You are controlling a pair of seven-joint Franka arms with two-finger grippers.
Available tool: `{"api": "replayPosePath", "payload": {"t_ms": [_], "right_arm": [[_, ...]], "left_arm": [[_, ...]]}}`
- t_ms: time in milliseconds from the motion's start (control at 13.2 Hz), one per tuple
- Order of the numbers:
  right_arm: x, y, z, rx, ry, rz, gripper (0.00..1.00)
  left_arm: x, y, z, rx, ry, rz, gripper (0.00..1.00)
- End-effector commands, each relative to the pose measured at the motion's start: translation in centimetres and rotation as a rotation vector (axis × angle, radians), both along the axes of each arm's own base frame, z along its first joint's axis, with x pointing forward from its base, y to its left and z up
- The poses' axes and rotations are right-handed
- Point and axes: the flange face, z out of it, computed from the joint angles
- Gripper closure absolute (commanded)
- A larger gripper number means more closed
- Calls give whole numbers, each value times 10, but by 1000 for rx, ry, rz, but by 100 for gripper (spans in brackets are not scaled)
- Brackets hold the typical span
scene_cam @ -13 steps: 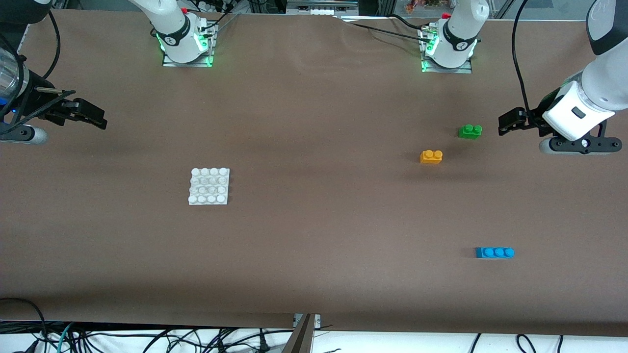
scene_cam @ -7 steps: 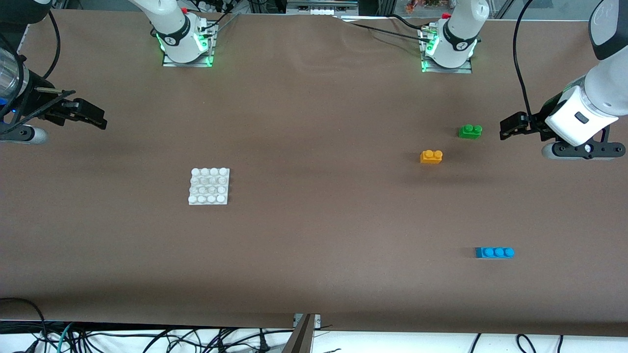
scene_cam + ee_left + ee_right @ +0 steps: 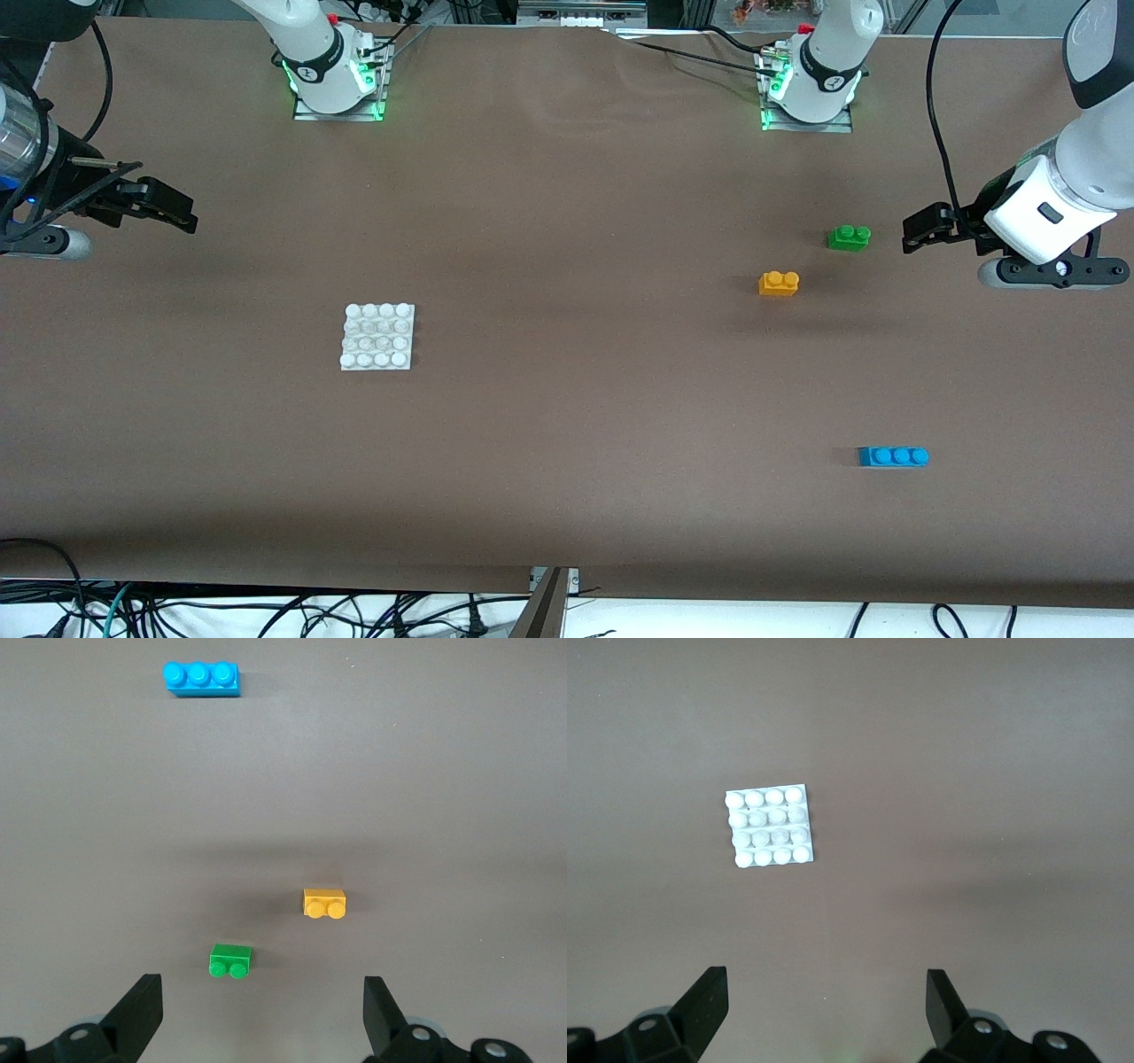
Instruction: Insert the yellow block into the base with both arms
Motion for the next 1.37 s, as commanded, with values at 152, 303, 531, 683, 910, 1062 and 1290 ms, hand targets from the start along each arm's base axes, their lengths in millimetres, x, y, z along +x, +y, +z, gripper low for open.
{"api": "replayPosePath", "payload": {"t_ms": [152,303,531,683,910,1062,1290], "right_arm": [[-6,5,7,17,-9,15,1],[-7,6,6,36,2,10,1],[-7,4,6,36,3,12,1],[-7,5,6,36,3,13,1],[-7,4,5,36,6,13,1],[-8,4,5,35,8,12,1],[-8,3,5,35,8,7,1]], "left_arm": [[3,-3,6,-7,0,7,0],[3,-6,6,-6,-1,2,0],[3,-6,6,-6,-1,-1,0],[3,-6,7,-6,-3,-3,0],[3,-6,6,-5,-1,-6,0],[3,0,7,-5,-2,0,0],[3,1,7,-5,-1,3,0]]}}
